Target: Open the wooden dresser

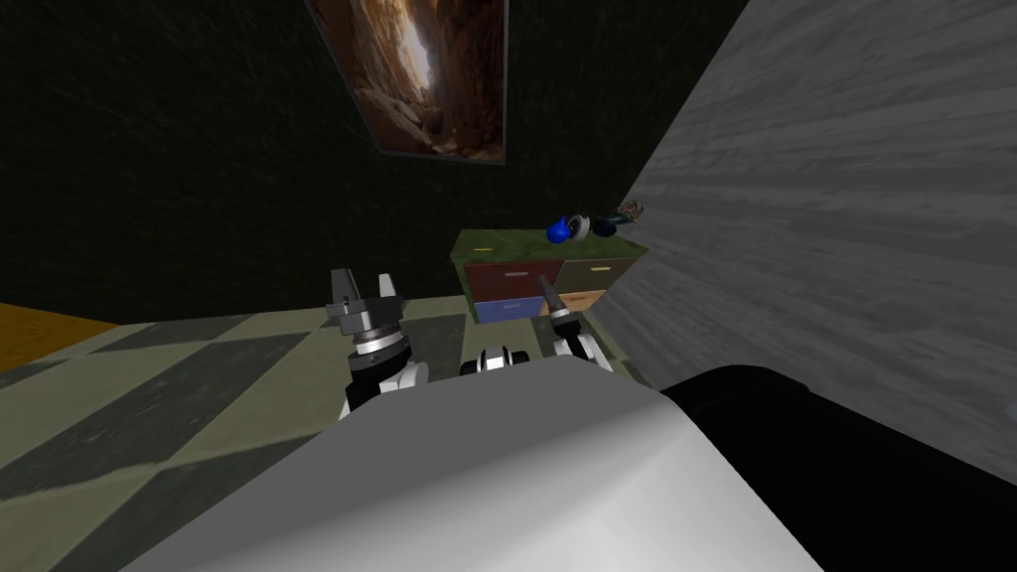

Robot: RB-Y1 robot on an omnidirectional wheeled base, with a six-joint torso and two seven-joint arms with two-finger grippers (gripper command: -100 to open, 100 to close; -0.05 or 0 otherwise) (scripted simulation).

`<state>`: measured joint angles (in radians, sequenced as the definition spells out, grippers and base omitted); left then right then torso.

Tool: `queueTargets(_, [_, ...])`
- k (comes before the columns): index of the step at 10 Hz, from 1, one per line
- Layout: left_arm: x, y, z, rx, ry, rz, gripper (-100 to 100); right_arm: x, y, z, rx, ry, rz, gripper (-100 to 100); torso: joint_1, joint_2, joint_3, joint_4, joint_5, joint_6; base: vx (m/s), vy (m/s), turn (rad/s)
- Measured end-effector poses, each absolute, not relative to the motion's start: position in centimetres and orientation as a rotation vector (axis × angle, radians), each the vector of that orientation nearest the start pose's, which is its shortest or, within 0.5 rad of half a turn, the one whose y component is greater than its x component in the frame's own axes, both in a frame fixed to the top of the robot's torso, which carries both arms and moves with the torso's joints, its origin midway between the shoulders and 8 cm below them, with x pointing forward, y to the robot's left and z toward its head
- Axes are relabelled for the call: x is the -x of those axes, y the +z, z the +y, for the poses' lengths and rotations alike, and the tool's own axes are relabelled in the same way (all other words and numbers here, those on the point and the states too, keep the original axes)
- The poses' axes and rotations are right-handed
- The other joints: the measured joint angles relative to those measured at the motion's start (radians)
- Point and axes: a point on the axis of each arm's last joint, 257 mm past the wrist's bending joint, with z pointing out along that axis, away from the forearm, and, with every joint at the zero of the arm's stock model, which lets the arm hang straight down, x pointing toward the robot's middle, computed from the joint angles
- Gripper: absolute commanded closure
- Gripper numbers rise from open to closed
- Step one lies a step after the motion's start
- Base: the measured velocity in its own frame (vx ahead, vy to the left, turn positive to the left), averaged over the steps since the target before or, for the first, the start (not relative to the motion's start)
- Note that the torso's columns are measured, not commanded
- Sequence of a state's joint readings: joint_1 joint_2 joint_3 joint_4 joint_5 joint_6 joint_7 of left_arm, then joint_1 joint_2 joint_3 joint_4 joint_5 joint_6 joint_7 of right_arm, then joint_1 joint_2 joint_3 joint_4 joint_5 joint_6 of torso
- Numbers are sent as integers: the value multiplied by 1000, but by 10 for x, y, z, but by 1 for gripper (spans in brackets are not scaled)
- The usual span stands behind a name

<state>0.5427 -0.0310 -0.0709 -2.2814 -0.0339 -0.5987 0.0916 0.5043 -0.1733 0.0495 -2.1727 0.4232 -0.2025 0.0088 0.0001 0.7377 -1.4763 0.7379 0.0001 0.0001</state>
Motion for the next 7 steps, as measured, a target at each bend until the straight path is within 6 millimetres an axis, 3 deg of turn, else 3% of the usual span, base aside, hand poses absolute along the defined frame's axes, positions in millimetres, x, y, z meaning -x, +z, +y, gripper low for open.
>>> queueTargets(7, [-327,30,257,649,-1436,539,0,-404,-164,-266,-473,602,1411,-100,0,0,0,0,0,0,30,6,44])
